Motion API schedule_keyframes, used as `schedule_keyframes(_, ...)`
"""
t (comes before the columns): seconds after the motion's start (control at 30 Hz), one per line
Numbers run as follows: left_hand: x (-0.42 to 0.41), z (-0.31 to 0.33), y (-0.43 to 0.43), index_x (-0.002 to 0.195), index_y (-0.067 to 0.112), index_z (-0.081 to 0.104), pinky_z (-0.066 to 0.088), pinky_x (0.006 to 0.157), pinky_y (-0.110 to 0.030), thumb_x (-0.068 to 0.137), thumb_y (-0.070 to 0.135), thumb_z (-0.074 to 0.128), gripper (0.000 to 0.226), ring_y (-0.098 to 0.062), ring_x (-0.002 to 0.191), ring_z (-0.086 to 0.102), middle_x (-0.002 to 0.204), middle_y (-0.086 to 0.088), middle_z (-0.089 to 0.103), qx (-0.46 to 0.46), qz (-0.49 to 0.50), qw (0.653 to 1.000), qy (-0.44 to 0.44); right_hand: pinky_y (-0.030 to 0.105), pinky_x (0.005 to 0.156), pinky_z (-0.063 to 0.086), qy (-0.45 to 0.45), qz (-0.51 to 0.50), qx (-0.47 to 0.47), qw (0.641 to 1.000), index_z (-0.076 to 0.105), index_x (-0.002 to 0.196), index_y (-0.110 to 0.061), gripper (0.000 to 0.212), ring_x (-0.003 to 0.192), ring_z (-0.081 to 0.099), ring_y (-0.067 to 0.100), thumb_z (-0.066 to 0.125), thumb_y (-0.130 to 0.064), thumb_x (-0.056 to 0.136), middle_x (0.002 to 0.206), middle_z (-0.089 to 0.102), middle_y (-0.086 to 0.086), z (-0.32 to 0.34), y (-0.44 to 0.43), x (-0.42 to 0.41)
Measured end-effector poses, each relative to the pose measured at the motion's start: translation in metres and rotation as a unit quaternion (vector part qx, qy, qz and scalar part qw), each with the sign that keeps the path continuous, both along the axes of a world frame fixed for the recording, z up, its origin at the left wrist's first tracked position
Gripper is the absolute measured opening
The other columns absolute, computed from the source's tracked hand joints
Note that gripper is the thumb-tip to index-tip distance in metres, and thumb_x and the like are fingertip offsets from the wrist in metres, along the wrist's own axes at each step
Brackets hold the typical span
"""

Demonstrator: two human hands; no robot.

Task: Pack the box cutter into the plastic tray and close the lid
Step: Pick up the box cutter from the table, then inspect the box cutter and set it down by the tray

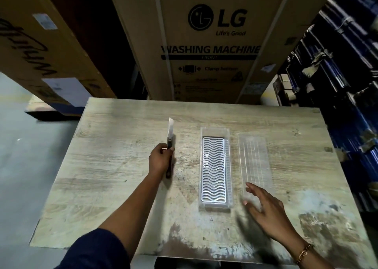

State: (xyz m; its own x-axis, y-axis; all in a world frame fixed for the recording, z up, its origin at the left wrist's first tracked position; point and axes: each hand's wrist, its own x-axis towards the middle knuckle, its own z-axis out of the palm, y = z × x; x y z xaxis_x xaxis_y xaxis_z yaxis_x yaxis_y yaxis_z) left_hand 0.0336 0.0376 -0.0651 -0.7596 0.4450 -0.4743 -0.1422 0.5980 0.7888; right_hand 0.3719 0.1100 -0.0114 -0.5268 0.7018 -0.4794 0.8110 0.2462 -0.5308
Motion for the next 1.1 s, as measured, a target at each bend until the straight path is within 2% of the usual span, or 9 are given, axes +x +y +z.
schedule_keyframes(0.1,0.013,0.034,0.006,0.109,0.013,0.067,0.057,0.072,-0.04,0.094,0.015,0.066,0.015,-0.03,0.074,0.069,0.084,-0.004,0.069,0.12,0.032,0.988,-0.087,0.036,0.105,0.046,0.047,-0.013,-0.012,0.999,0.043,0.136,-0.045,0.048,0.113,0.058,-0.003,0.061,-0.038,0.092,0.127,0.06,-0.023,0.005,-0.003,-0.009)
schedule_keyframes(0.27,0.045,0.086,0.018,0.103,0.01,0.065,0.051,0.052,-0.025,0.096,0.012,0.061,0.007,-0.014,0.058,0.058,0.078,-0.003,0.061,0.222,0.053,0.953,-0.2,0.02,0.084,0.054,0.139,-0.014,-0.089,0.986,0.07,0.11,-0.031,0.018,0.094,0.068,-0.004,0.064,-0.028,0.093,0.1,0.075,-0.014,0.027,-0.019,-0.047)
schedule_keyframes(0.4,0.063,0.105,0.023,0.1,0.006,0.065,0.051,0.051,-0.023,0.099,0.017,0.058,0.013,-0.015,0.059,0.058,0.079,-0.005,0.062,0.245,0.079,0.938,-0.232,0.026,0.085,0.057,0.198,-0.023,-0.158,0.967,0.074,0.104,-0.026,0.015,0.089,0.073,0.009,0.066,-0.026,0.091,0.095,0.078,-0.003,0.036,-0.033,-0.076)
schedule_keyframes(0.53,0.072,0.114,0.025,0.119,0.008,0.065,0.062,0.071,-0.028,0.098,-0.002,0.05,0.028,-0.017,0.079,0.07,0.091,-0.007,0.069,0.246,0.071,0.936,-0.241,0.021,0.074,0.056,0.229,-0.042,-0.2,0.952,0.074,0.104,-0.019,0.016,0.083,0.073,0.02,0.062,-0.018,0.093,0.095,0.079,0.006,0.042,-0.042,-0.089)
schedule_keyframes(0.67,0.077,0.122,0.025,0.126,0.002,0.065,0.051,0.1,-0.04,0.084,-0.023,0.04,0.055,-0.018,0.089,0.068,0.092,-0.006,0.071,0.238,0.05,0.941,-0.234,0.011,0.065,0.05,0.234,-0.054,-0.223,0.945,0.073,0.106,-0.011,0.017,0.077,0.071,0.01,0.059,-0.015,0.096,0.098,0.079,0.012,0.047,-0.046,-0.09)
schedule_keyframes(0.87,0.081,0.135,0.015,0.126,0.0,0.065,0.041,0.06,-0.026,0.074,-0.026,0.03,0.068,-0.018,0.075,0.059,0.092,-0.01,0.069,0.237,0.055,0.932,-0.267,0.011,0.064,0.05,0.243,-0.078,-0.247,0.935,0.072,0.107,-0.008,0.019,0.076,0.069,0.009,0.057,-0.013,0.097,0.101,0.077,0.016,0.051,-0.048,-0.08)
schedule_keyframes(0.97,0.08,0.14,0.012,0.127,-0.005,0.062,0.053,0.074,-0.021,0.072,-0.029,0.026,0.07,-0.02,0.087,0.066,0.099,-0.014,0.071,0.265,0.094,0.902,-0.328,0.019,0.068,0.047,0.234,-0.091,-0.256,0.933,0.073,0.104,-0.013,0.017,0.076,0.069,0.008,0.058,-0.018,0.097,0.1,0.077,0.011,0.049,-0.05,-0.071)
schedule_keyframes(1.03,0.081,0.144,0.007,0.128,-0.007,0.058,0.054,0.094,-0.032,0.074,-0.029,0.023,0.067,-0.023,0.099,0.067,0.111,-0.02,0.068,0.295,0.124,0.867,-0.382,0.024,0.071,0.046,0.23,-0.103,-0.261,0.932,0.074,0.102,-0.015,0.017,0.077,0.069,0.009,0.059,-0.02,0.097,0.097,0.078,0.008,0.045,-0.051,-0.065)
schedule_keyframes(1.1,0.082,0.146,0.001,0.125,-0.003,0.059,0.052,0.097,-0.048,0.077,-0.027,0.021,0.066,-0.024,0.109,0.066,0.117,-0.019,0.067,0.304,0.127,0.843,-0.425,0.026,0.072,0.046,0.225,-0.115,-0.265,0.931,0.074,0.1,-0.018,0.016,0.078,0.07,0.01,0.059,-0.02,0.096,0.094,0.079,0.005,0.042,-0.052,-0.057)
